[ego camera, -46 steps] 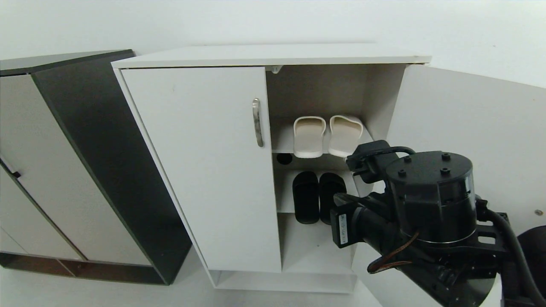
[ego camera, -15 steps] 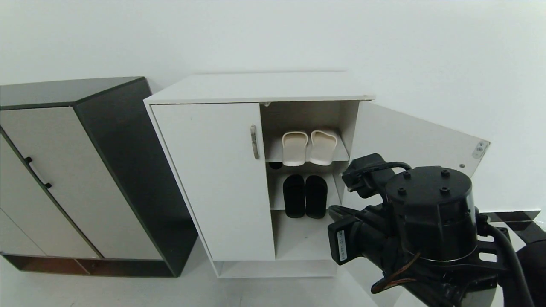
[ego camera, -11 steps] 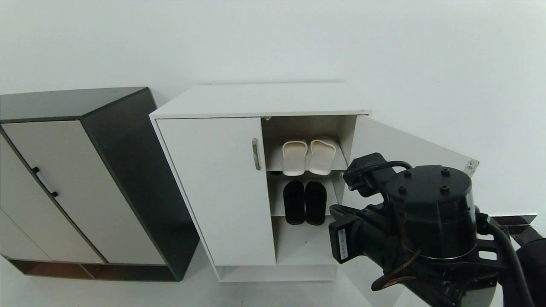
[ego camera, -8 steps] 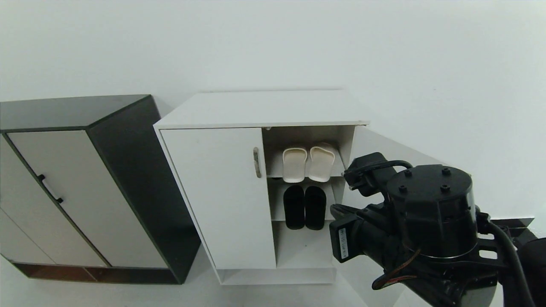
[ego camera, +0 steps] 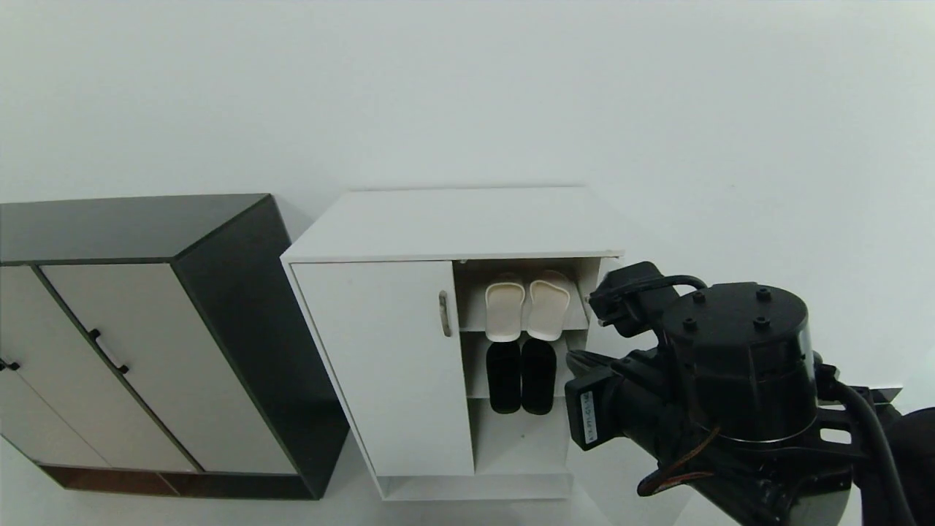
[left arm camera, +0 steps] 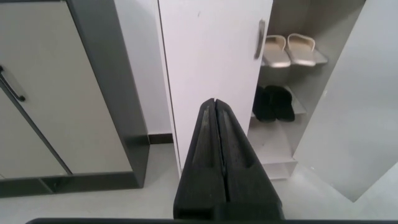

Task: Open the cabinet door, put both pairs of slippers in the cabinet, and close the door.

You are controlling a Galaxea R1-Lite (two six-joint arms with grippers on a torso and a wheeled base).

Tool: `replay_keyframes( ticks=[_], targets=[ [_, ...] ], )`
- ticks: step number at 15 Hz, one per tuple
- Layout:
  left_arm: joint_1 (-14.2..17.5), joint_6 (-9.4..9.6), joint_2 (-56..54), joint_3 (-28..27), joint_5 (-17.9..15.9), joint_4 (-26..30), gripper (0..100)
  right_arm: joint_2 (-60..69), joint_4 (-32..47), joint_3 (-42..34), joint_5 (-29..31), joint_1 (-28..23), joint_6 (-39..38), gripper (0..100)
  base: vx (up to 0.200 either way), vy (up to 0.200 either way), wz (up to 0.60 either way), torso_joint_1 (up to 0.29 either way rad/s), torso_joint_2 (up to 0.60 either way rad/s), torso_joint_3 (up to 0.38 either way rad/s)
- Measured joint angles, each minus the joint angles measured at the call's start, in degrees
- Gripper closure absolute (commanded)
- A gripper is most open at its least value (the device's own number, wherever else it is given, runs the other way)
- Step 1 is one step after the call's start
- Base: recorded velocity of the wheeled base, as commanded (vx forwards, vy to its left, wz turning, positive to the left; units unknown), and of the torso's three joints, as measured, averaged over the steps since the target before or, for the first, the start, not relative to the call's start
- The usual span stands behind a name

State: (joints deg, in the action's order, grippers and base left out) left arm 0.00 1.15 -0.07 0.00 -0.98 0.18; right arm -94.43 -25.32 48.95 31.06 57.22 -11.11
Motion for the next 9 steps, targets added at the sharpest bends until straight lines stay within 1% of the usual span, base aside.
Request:
replay_keyframes(
  ticks=[2, 4, 6, 9],
  targets=[
    [0.00, -0.02, 0.00, 0.00, 0.00, 0.00, 100, 0.00, 0.00, -0.29, -0.05, -0.52, 0.02, 100, 0.000, 0.000, 0.00, 0.249, -0.57, -0.320],
    [0.00, -0.02, 0.00, 0.00, 0.00, -0.02, 100, -0.02, -0.07, -0.44, -1.12, -1.39, 0.02, 100, 0.000, 0.000, 0.00, 0.154, -0.35, -0.185],
    [0.00, -0.02, 0.00, 0.00, 0.00, 0.00, 100, -0.04, -0.05, -0.52, -1.67, -1.94, 0.05, 100, 0.000, 0.000, 0.00, 0.046, -0.11, -0.061],
    [0.00, 0.00, 0.00, 0.00, 0.00, 0.00, 100, -0.15, -0.10, -0.88, -1.67, -1.74, 0.49, 100, 0.000, 0.000, 0.00, 0.000, 0.00, 0.000]
  ],
)
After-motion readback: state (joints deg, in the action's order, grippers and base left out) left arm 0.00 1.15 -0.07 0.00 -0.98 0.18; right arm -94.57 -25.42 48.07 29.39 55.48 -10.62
